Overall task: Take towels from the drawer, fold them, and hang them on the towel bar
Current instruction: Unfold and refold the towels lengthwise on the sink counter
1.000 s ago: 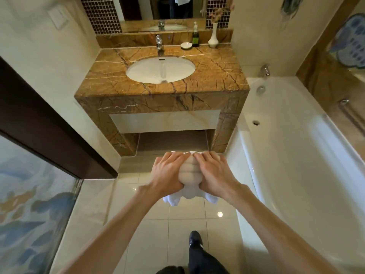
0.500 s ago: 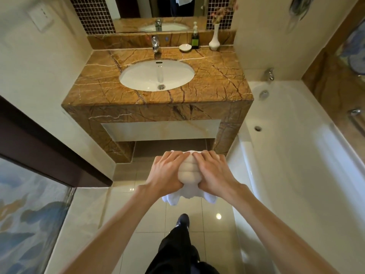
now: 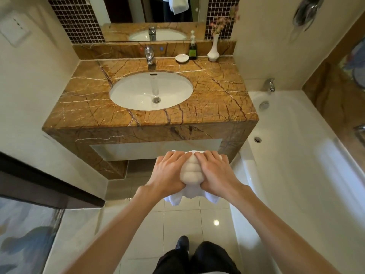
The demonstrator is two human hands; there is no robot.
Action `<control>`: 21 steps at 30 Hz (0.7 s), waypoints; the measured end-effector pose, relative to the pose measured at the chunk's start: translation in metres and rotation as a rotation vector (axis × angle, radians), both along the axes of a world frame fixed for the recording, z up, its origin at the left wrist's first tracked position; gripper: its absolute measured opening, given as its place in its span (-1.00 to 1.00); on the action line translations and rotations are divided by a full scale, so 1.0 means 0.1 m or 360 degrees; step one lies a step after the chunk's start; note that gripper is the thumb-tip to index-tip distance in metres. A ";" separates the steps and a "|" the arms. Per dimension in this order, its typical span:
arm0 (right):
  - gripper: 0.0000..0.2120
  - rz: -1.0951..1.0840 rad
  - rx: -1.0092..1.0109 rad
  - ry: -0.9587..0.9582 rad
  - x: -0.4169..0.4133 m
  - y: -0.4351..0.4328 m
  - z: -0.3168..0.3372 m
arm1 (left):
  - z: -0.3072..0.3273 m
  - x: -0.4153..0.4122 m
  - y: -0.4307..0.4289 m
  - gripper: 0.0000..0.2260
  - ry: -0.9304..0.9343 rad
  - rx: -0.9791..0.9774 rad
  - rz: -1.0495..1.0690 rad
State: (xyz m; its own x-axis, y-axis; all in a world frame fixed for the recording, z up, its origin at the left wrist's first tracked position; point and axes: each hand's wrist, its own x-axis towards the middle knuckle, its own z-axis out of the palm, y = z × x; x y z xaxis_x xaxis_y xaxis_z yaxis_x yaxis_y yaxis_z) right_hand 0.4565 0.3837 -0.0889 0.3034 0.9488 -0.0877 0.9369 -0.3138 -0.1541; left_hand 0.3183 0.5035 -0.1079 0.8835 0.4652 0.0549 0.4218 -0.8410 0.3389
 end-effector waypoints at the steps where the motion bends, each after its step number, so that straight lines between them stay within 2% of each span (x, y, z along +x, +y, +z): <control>1: -0.38 -0.0004 0.0006 0.0006 0.06 0.05 -0.01 | 0.00 0.06 0.05 -0.32 0.0018 0.0004 -0.0007; 21: -0.31 0.0045 0.0047 -0.0028 1.84 0.91 0.12 | 0.20 1.79 0.93 -0.25 0.0085 0.0103 -0.0025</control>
State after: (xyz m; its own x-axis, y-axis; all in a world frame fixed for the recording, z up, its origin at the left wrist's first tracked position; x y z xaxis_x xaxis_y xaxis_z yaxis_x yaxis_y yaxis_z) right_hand 0.6404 0.4748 -0.0770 0.2778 0.9591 -0.0544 0.9479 -0.2828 -0.1464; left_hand 0.4974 0.5960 -0.0874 0.8933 0.4480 0.0369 0.4242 -0.8672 0.2607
